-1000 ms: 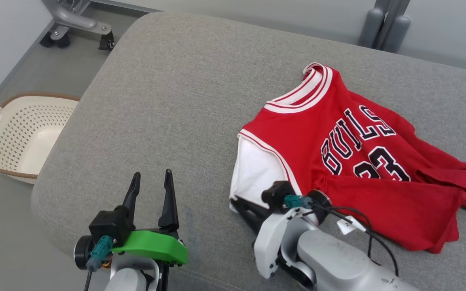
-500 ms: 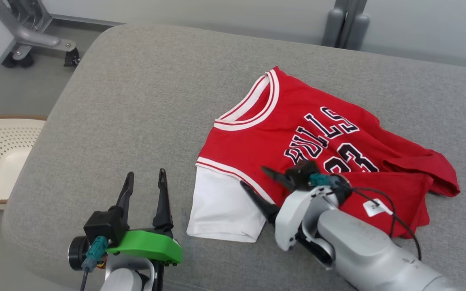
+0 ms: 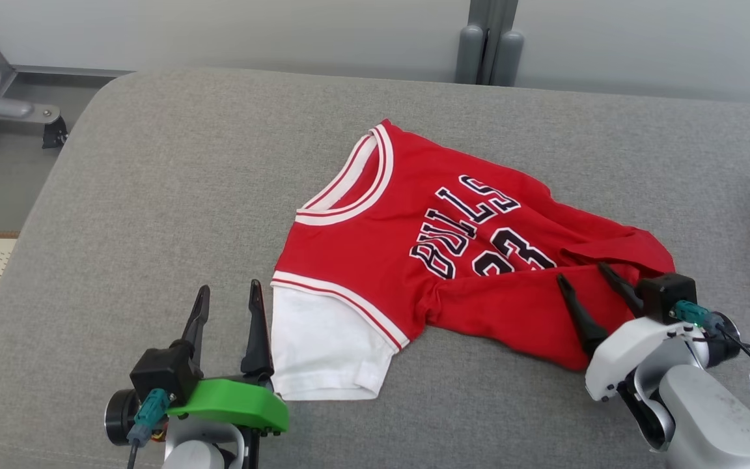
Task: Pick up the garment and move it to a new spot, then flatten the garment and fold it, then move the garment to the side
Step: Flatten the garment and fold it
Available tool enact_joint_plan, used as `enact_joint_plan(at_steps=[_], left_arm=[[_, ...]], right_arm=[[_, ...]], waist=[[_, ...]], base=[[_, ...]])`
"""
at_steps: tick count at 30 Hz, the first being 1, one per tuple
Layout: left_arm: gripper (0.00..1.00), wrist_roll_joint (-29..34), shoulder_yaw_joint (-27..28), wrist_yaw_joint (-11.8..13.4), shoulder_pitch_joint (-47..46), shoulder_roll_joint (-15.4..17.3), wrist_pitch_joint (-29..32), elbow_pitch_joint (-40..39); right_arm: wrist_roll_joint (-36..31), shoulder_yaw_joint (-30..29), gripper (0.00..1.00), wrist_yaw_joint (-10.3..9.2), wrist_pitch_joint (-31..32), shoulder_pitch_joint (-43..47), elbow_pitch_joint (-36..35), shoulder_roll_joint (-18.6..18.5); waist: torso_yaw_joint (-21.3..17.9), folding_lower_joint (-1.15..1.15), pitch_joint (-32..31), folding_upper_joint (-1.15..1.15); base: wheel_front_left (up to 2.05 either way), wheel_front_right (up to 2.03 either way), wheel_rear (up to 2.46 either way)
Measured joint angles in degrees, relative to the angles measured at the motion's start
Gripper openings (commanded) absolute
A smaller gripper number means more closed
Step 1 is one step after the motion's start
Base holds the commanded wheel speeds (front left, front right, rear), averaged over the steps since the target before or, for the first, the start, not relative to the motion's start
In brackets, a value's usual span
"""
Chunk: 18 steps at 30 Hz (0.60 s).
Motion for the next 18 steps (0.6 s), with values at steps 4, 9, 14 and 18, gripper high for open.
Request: enact_joint_plan(at_steps=[4, 9, 14, 18], left_arm=[[1.00, 0.14, 0.01, -0.14, 0.02, 0.00, 0.00, -0.05], [1.00, 0.31, -0.08, -0.46, -0.03, -0.01, 0.00, 0.05], [1.00, 0.41, -0.12, -0.52, -0.05, 0.00, 0.00, 0.38], [1.00, 0.49, -0.22, -0.63, -0.11, 0.00, 0.00, 0.59]], right_arm=[[-3.80, -6.72, 1.00, 0.00, 1.83, 3.77, -2.86, 0.63], [-8.80, -13.68, 1.00, 0.00, 5.13, 6.04, -6.46, 2.34], [-10.21, -17.70, 1.00, 0.00, 9.54, 6.86, -8.65, 4.13], [-10.34, -19.50, 1.00, 0.00, 11.84, 6.20, -7.06, 4.77]], waist=[[-0.96, 0.00, 0.02, 0.00], [-0.96, 0.00, 0.49, 0.00], [-0.54, 0.00, 0.73, 0.00], [-0.31, 0.00, 0.73, 0.00]], base=[[0.00, 0.00, 0.00], [0.00, 0.00, 0.00], [0.00, 0.00, 0.00], [0.00, 0.00, 0.00]])
